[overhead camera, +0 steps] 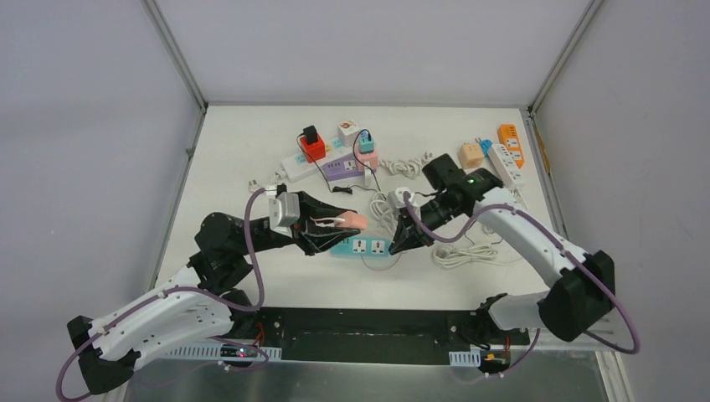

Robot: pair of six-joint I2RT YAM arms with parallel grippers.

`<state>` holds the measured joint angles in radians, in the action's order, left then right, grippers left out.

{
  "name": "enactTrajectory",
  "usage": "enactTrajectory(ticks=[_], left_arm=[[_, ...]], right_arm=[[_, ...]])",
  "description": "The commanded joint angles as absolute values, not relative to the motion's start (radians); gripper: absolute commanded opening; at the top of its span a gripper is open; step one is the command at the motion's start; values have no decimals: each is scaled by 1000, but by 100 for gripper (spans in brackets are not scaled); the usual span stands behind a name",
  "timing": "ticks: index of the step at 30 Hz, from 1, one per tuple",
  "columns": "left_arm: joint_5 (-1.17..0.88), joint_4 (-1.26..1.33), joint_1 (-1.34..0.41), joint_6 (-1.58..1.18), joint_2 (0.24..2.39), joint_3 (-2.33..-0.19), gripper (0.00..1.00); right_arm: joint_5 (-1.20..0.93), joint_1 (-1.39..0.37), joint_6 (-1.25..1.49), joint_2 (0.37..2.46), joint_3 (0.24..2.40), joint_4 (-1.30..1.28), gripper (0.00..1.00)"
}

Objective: Pull the plug off the socket
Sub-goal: Place the socket at the center of the board, then place the plug at the center of the board.

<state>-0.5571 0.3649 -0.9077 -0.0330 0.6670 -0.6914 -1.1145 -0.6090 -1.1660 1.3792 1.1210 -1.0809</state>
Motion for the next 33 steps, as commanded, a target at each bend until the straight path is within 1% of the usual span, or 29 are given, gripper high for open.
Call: enactTrajectory(ticks=[1, 5, 11, 15, 20, 23, 29, 30, 33], left_arm=[[-506, 361, -897, -9, 675, -647, 0], [-481, 364, -897, 26, 699, -632, 0], [-481, 418, -896, 34, 771, -633, 0], [-501, 503, -895, 23, 880, -645, 0], [-514, 593, -895, 24, 1065, -708, 0], [-532, 654, -895, 11, 1188, -765, 0], [-538, 764, -895, -42, 1484, -924, 0], [-541, 759, -895, -50, 1539, -963, 0], [-559, 708, -898, -65, 1696, -1097, 0]], right_arm=[[-1144, -548, -1188, 1235, 1232, -1193, 0], [-1036, -475, -1018, 1187, 1361, -1187, 0], [-795, -370, -860, 1192, 1633, -1207, 0], [-628, -266, -755, 1222, 1752, -1127, 0], [-557, -103, -668, 1253, 1814, -1010, 0], [-549, -14, -645, 1251, 1750, -936, 0], [-506, 127, -627, 1277, 1465, -777, 0], [-503, 156, -618, 1292, 1421, -759, 3], [-545, 258, -609, 1360, 1328, -735, 4]])
